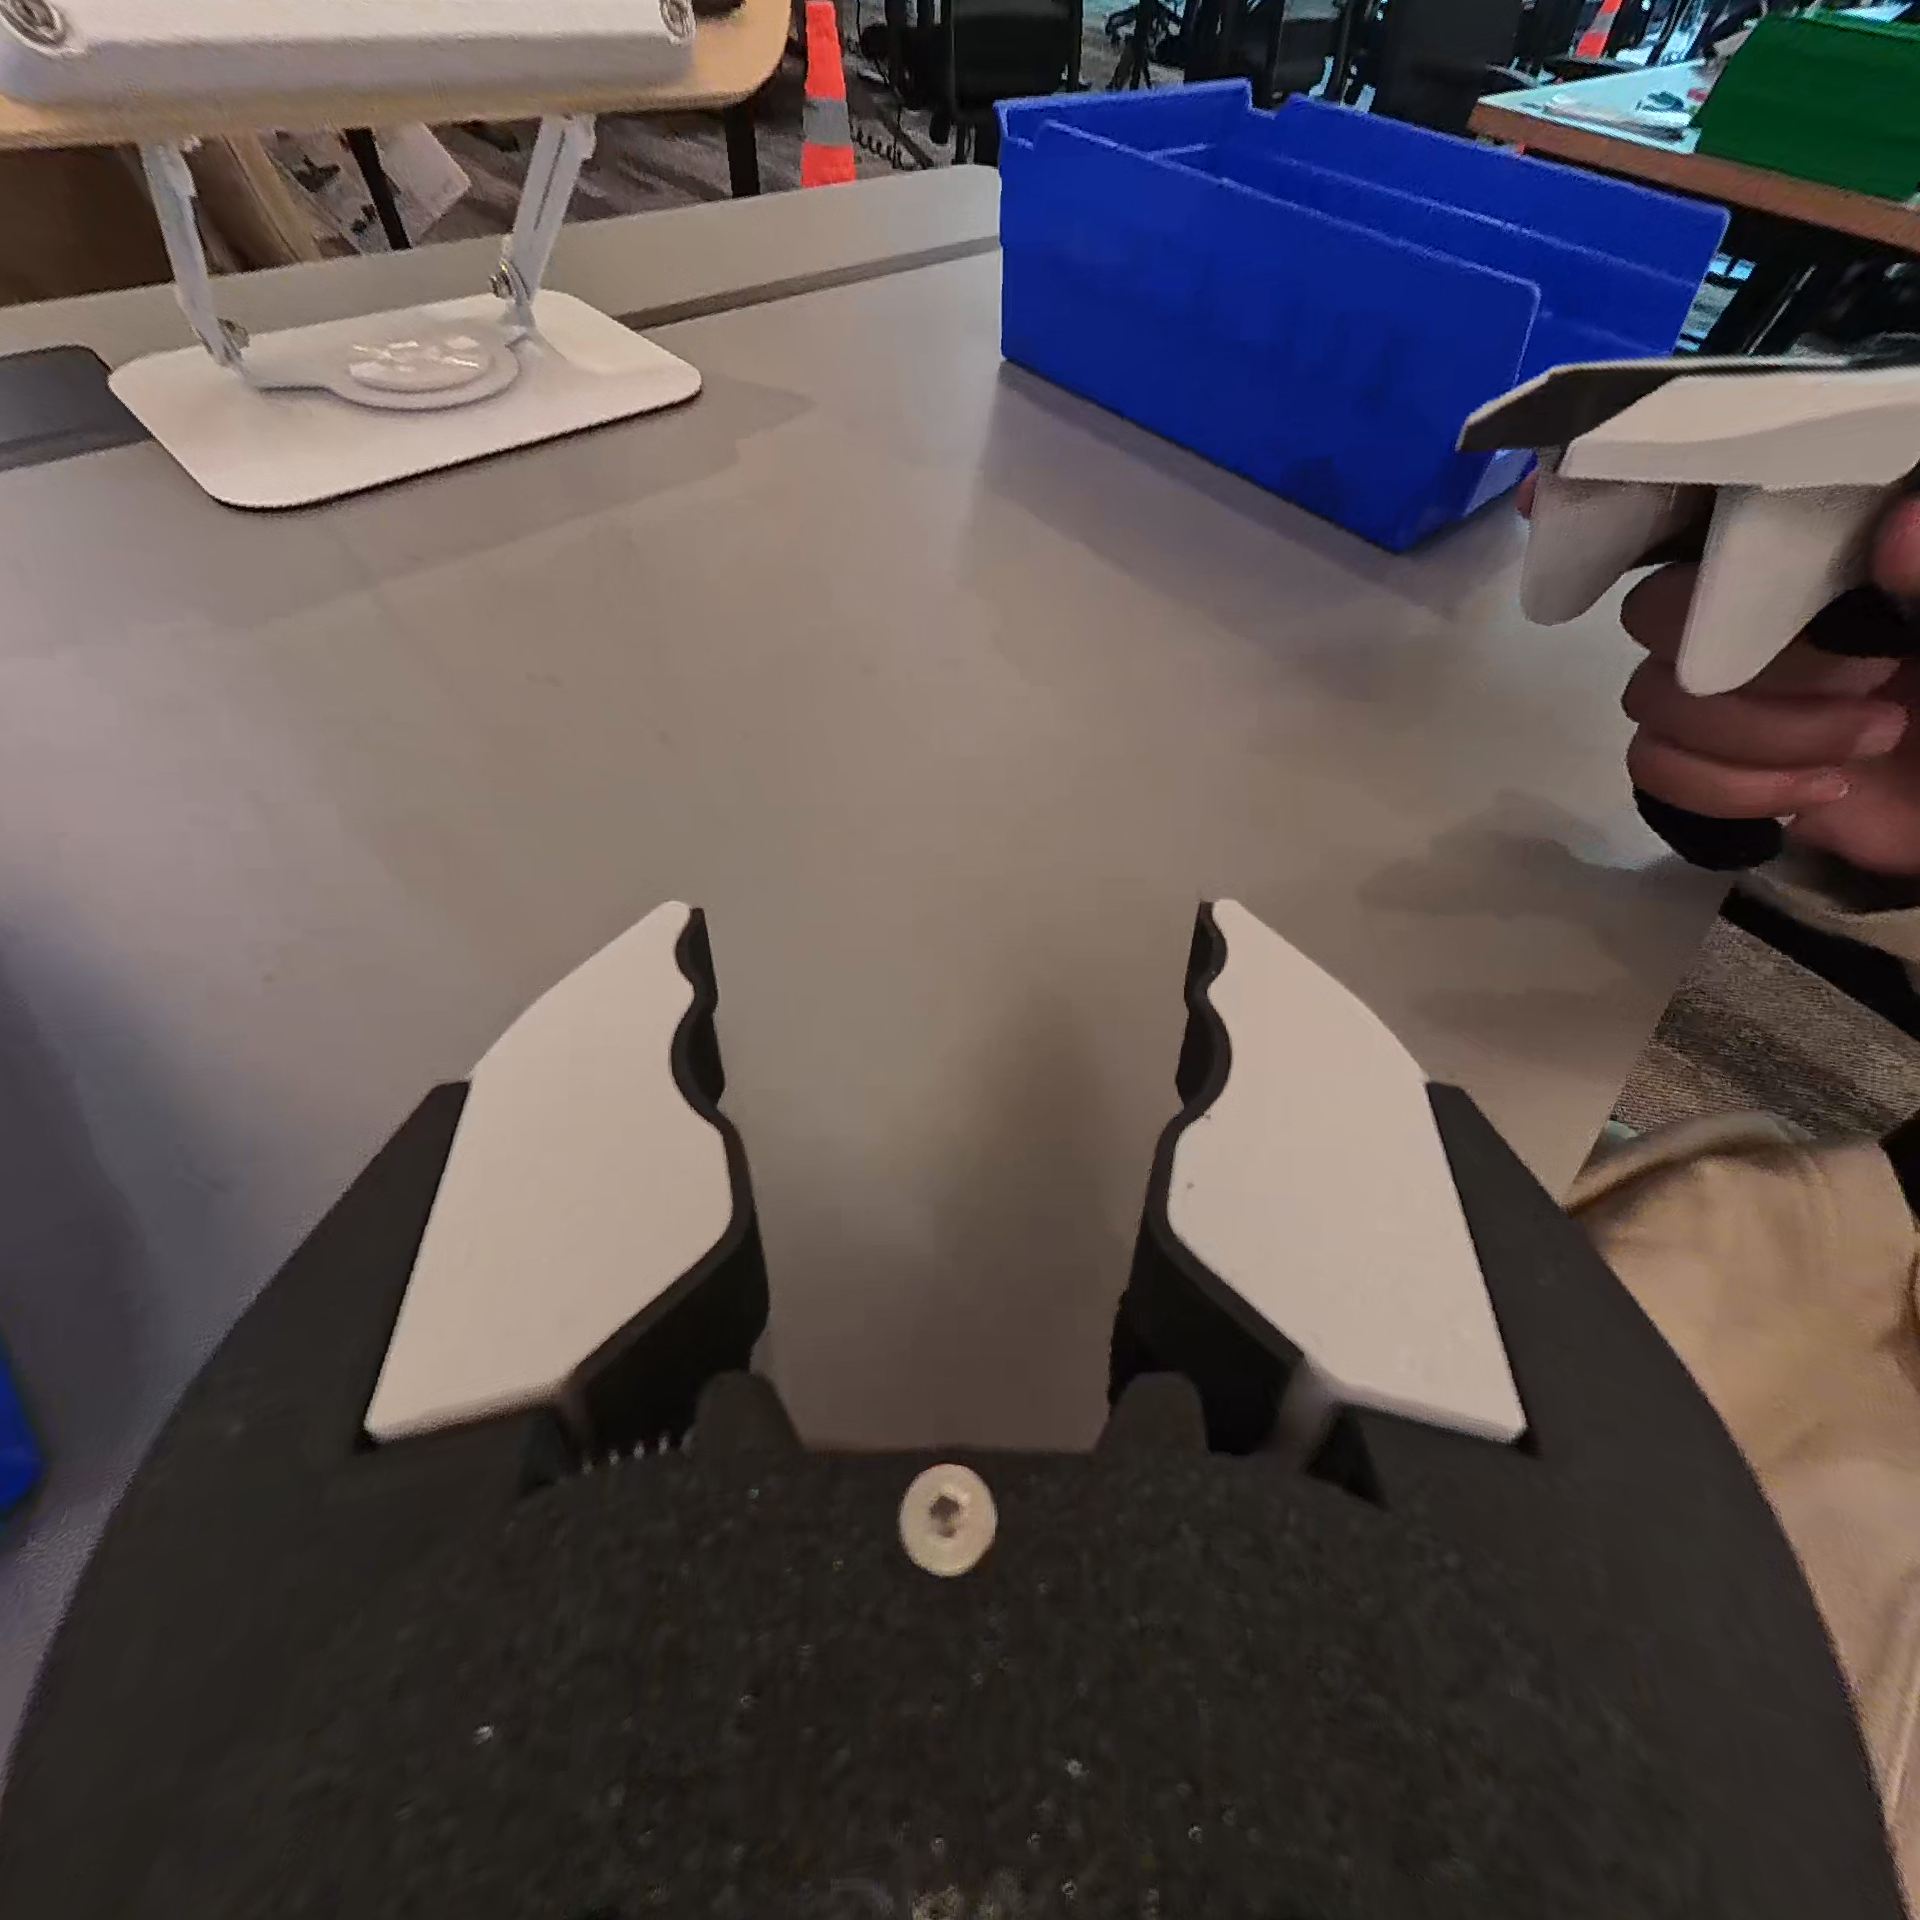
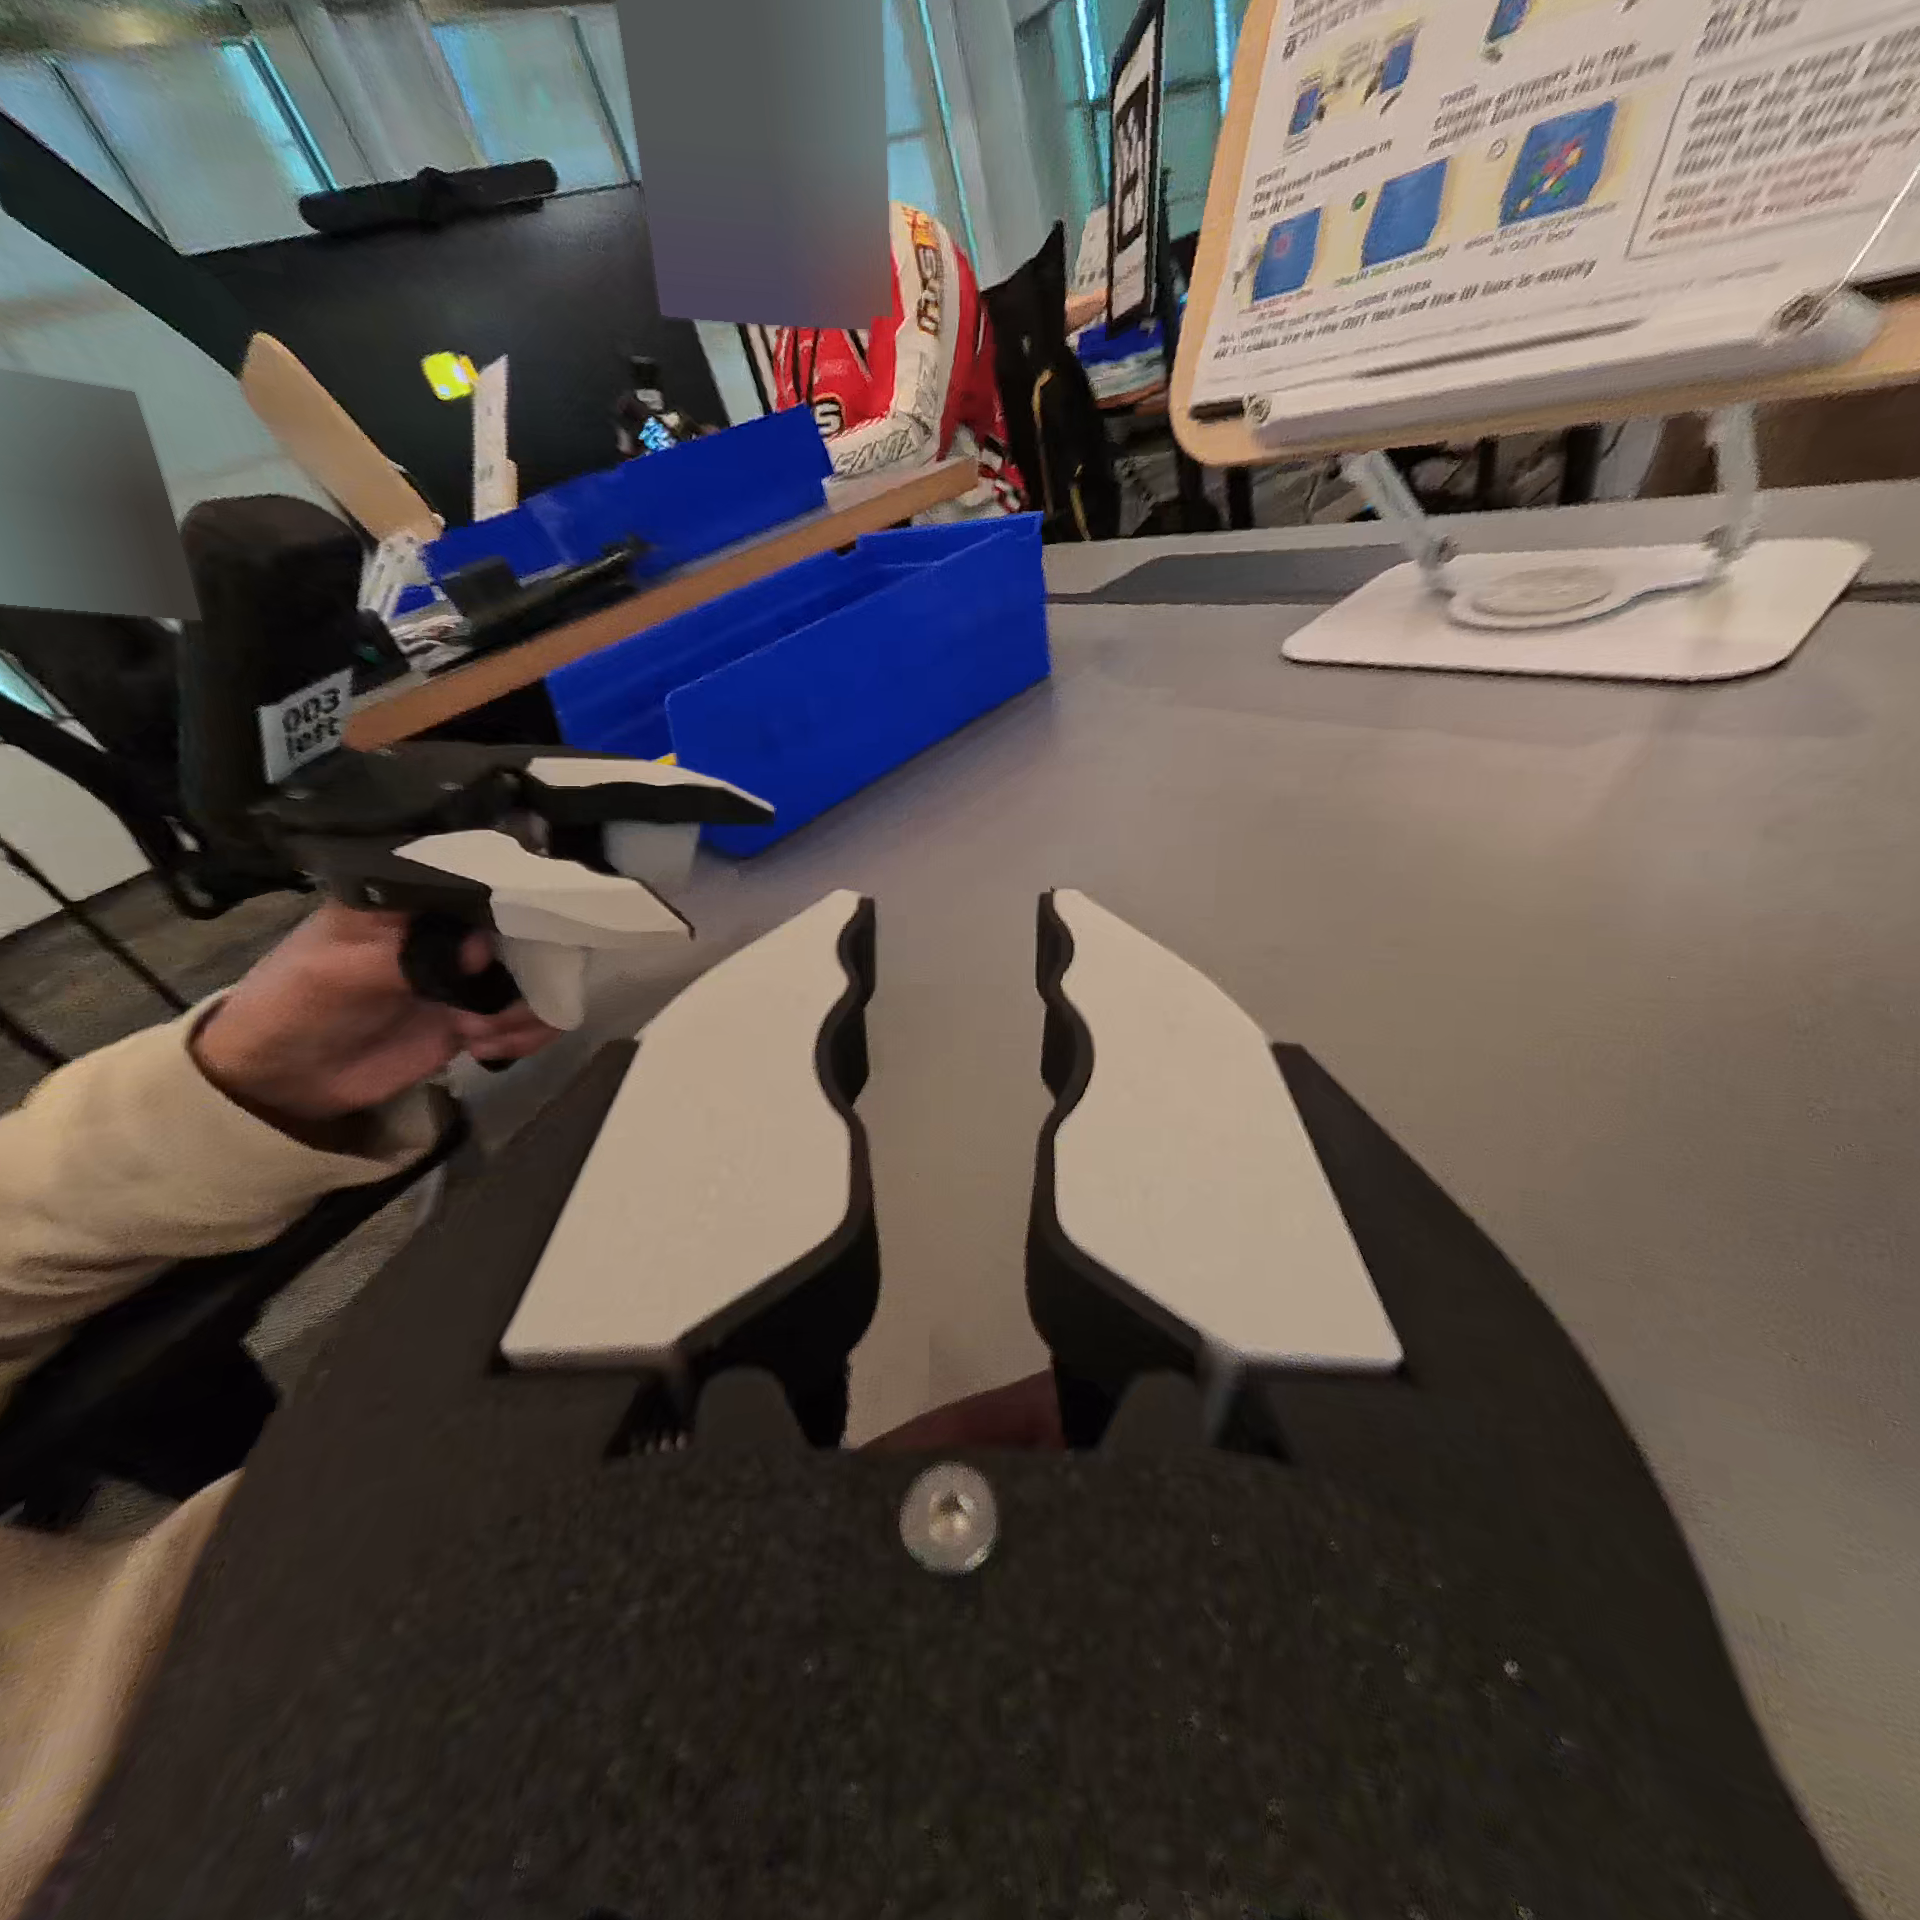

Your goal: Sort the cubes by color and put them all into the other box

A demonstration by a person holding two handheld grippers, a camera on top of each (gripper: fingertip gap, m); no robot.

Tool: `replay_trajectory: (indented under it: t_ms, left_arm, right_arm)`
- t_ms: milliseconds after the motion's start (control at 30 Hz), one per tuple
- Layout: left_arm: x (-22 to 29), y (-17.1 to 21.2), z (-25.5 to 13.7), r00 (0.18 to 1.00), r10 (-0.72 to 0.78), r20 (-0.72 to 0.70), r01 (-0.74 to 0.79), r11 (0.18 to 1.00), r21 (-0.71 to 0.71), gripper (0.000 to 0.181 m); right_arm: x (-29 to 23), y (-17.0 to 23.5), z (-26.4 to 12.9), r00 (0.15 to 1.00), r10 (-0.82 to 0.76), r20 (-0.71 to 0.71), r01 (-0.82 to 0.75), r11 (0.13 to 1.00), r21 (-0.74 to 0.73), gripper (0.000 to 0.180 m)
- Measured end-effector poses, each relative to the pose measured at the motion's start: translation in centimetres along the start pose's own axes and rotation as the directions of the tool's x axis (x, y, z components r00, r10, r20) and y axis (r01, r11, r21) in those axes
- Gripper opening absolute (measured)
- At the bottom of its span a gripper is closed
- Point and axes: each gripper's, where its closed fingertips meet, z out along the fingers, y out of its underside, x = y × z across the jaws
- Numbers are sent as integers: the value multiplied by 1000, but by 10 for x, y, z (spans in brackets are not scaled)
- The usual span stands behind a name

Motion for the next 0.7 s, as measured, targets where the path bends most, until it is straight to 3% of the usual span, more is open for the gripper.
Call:
replay_trajectory:
  t_ms: [167, 267, 400, 467, 533, 600, 700]
  left_arm:
    - [-3, 5, 1, 1000, 15, 12, -14, 1000, -25, 85]
    - [5, 6, -1, 998, -29, -56, 26, 998, -61, 85]
    - [1, -32, -38, 984, -74, -163, 72, 997, -18, 83]
    - [-34, -65, -67, 991, -59, -116, 63, 998, 28, 76]
    - [-84, -83, -87, 999, -21, -24, 20, 999, -41, 77]
    - [-148, -84, -94, 987, 120, 109, -94, 971, -218, 77]
    - [-245, -65, -86, 911, 377, 168, -242, 817, -524, 73]
  right_arm:
    - [10, 6, 0, 1000, 14, -10, -14, 999, -29, 29]
    - [7, 11, 2, 999, 45, 14, -44, 998, -53, 29]
    - [4, 11, 3, 1000, 10, 3, -10, 998, -66, 29]
    - [4, 11, 2, 1000, -20, -4, 19, 998, -67, 28]
    - [5, 11, 2, 999, -39, -11, 38, 997, -71, 28]
    - [7, 13, 3, 1000, -23, -6, 23, 997, -77, 28]
    - [8, 13, 3, 1000, 19, 12, -18, 997, -81, 27]
